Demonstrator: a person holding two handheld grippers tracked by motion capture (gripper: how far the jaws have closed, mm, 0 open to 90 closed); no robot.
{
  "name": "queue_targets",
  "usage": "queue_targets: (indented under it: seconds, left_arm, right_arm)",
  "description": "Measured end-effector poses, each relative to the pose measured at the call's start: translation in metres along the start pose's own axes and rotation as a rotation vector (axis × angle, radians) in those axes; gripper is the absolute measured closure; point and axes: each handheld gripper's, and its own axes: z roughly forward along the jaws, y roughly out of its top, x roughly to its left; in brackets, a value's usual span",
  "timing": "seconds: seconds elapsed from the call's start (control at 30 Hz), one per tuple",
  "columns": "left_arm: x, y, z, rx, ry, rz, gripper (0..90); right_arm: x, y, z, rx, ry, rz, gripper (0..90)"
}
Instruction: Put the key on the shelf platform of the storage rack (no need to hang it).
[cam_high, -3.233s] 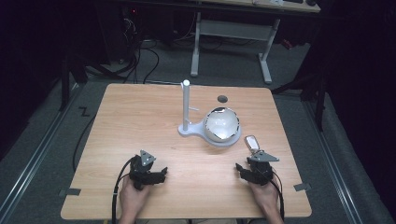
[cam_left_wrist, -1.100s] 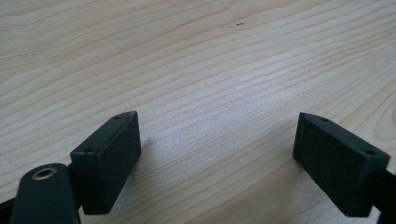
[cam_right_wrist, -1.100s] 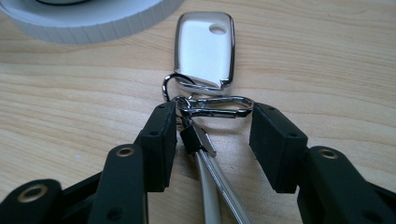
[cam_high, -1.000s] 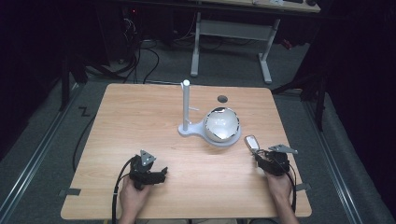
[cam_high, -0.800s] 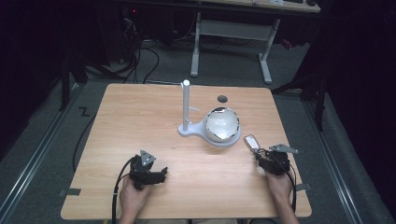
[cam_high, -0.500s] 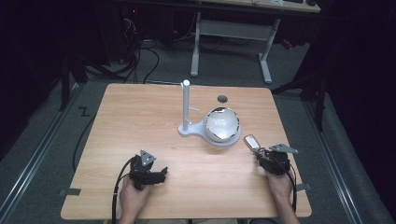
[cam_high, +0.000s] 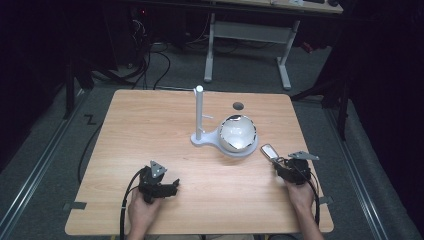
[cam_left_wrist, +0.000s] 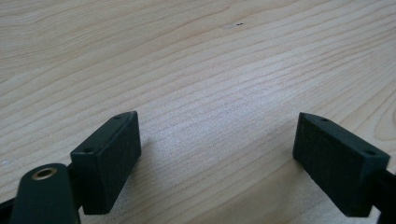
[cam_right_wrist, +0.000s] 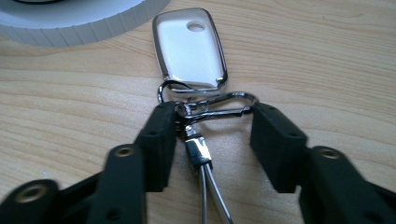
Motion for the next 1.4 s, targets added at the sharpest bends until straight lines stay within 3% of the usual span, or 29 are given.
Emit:
queue_targets:
  seconds: [0.07,0.23,0.67,1.1,1.4]
  left_arm:
    - [0.0,0.0,0.0,0.0,0.0,0.0,15.5]
    - [0.0,0.0,0.0,0.0,0.0,0.0,15.5]
    - [0.0,0.0,0.0,0.001,-0.001,0.0,15.5]
    - [0.0,0.0,0.0,0.001,-0.001,0.001,15.5]
    - [0.0,0.0,0.0,0.002,-0.001,0.001,15.5]
  right_arm:
    - [0.001,0.0,-0.001,-0.002,0.005,-0.013,67.5]
    - [0.005,0.0,-0.001,-0.005,0.02,-0.052,81.5]
    - [0.004,-0.001,-0.002,-0.024,0.059,-0.04,82.3]
    - [-0.003,0.003,-0.022,-0.101,0.096,0.009,82.4]
    - [-0.002,0.016,-0.037,-0.142,0.117,-0.013,82.5]
